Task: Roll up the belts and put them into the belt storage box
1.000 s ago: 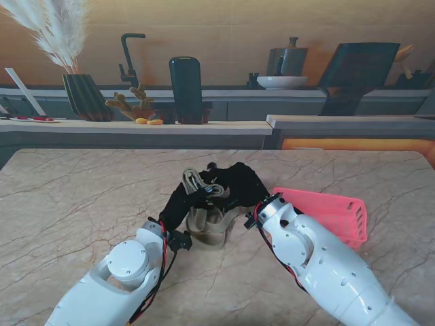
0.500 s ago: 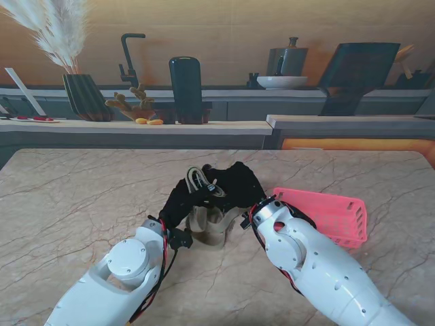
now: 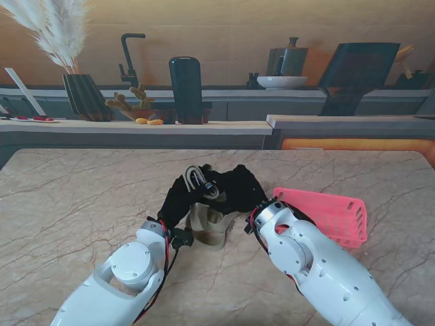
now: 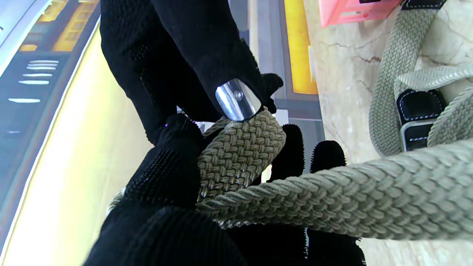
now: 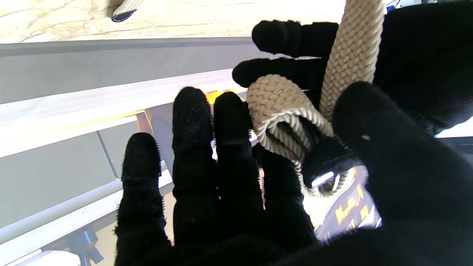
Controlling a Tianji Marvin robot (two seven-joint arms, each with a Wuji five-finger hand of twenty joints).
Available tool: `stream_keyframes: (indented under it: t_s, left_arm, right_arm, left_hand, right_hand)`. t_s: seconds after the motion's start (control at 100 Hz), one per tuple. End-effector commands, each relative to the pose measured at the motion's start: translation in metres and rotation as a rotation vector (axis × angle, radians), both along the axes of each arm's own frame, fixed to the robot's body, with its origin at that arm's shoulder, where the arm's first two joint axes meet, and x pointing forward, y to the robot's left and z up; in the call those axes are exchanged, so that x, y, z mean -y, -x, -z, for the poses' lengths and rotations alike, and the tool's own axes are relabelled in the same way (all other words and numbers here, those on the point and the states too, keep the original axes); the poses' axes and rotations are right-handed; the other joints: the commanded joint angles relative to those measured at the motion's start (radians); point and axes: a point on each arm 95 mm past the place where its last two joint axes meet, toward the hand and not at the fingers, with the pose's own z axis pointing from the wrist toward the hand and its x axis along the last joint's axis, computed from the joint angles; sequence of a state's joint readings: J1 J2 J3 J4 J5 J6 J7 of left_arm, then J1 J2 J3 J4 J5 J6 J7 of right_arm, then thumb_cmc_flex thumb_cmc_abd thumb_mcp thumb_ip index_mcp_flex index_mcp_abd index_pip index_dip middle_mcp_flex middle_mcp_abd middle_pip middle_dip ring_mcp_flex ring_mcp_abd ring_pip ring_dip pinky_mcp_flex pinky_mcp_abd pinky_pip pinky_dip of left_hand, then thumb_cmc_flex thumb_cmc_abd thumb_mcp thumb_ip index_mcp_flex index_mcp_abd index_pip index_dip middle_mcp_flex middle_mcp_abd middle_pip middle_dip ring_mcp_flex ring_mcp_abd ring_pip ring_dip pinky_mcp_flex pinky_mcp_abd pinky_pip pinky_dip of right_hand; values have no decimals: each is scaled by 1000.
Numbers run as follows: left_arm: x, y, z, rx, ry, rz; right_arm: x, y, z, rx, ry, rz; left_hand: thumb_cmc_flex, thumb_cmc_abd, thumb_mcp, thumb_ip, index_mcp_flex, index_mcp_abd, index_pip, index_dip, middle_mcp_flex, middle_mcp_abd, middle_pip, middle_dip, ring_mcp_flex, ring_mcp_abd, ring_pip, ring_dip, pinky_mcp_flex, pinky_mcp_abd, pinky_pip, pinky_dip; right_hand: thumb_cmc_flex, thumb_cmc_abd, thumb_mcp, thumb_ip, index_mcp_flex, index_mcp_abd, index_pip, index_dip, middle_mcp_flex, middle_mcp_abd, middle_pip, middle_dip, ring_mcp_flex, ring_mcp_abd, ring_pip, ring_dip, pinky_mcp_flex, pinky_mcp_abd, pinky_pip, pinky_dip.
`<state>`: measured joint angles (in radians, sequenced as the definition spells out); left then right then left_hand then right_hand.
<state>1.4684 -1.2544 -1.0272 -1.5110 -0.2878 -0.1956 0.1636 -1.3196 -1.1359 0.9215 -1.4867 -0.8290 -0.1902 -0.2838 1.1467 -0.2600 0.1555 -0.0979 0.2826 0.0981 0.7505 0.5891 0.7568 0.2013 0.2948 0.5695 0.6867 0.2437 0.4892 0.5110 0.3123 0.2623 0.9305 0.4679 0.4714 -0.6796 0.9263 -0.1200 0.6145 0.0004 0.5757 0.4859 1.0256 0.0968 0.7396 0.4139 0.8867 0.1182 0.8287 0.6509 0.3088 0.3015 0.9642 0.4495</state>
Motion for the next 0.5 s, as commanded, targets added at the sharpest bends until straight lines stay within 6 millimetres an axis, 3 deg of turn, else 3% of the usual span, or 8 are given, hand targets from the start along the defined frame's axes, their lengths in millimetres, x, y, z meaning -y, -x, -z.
stream_keyframes:
  t_s: [0.0,0.09,0.13,0.17,0.22,0.33,0.43,0.49]
  left_arm:
    - [4,-2,-13,39,23,-4]
    - [4,-2,-14,42,18,-14]
    - [4,-2,-14,44,14,-19]
    - [4,-3,-14,48,8,-24]
    - [4,-3,-14,51,3,-27]
    - [4,-4,-14,56,2,-27]
    - [4,-4,-14,62,-1,-23]
    - [4,-4,-13,64,-4,-18]
  right_arm:
    - [2,9,14,-45,2,-2]
    - [5,12,13,-58,-5,8]
    - [6,13,13,-68,-12,14]
    - [7,13,12,-87,-22,15]
    - [8,14,12,-114,-40,14]
    - [8,14,14,-172,-55,1]
    - [9,15,17,-232,-43,-18]
    - [9,15,18,-244,-47,-24]
  left_hand:
    - [123,113,200,80,56,-124,39,19,31,-166,114,25,-7,-105,1,5,-5,-24,11,16]
    - [105,106,279,97,69,-126,38,30,26,-162,132,15,-2,-101,5,13,-4,-22,12,21]
    - [88,104,318,125,75,-131,40,36,19,-163,152,6,-4,-100,7,40,-6,-21,14,24]
    - [72,101,354,151,80,-134,46,40,19,-165,168,-3,1,-101,7,60,-4,-21,17,26]
    - [61,99,387,176,90,-139,52,45,21,-162,185,-9,8,-98,10,77,-3,-17,18,27]
    - [36,75,454,214,117,-144,70,58,45,-162,226,-3,29,-94,30,111,1,-14,26,31]
    - [6,46,494,203,136,-146,77,67,74,-164,244,50,50,-84,60,145,3,-11,31,35]
    - [1,12,520,152,140,-146,75,70,90,-169,250,115,55,-79,75,167,4,-8,36,39]
  right_hand:
    - [-24,16,2,35,79,-68,97,42,-18,14,-10,10,-25,-21,-16,-12,-11,-7,-20,11]
    - [-19,22,5,37,86,-87,99,47,-9,4,-20,6,-18,-27,-27,-15,-3,-13,-29,12]
    - [-10,22,18,25,90,-104,103,46,0,-4,-31,4,-10,-34,-38,-14,6,-15,-40,18]
    - [26,18,28,-28,80,-133,146,-3,9,-13,-41,6,-3,-40,-48,-11,11,-19,-52,31]
    - [88,22,19,-62,65,-175,260,-91,28,-23,-49,5,8,-43,-58,-11,14,-19,-62,43]
    - [156,49,-4,-74,59,-263,353,-147,46,-25,-72,-3,14,-46,-75,-16,18,-19,-79,45]
    - [186,76,-17,-73,33,-321,344,-160,26,-17,-102,-5,-5,-45,-104,-22,10,-25,-102,44]
    - [207,85,-31,-68,43,-355,350,-159,32,-14,-107,4,-1,-46,-107,-18,15,-24,-113,49]
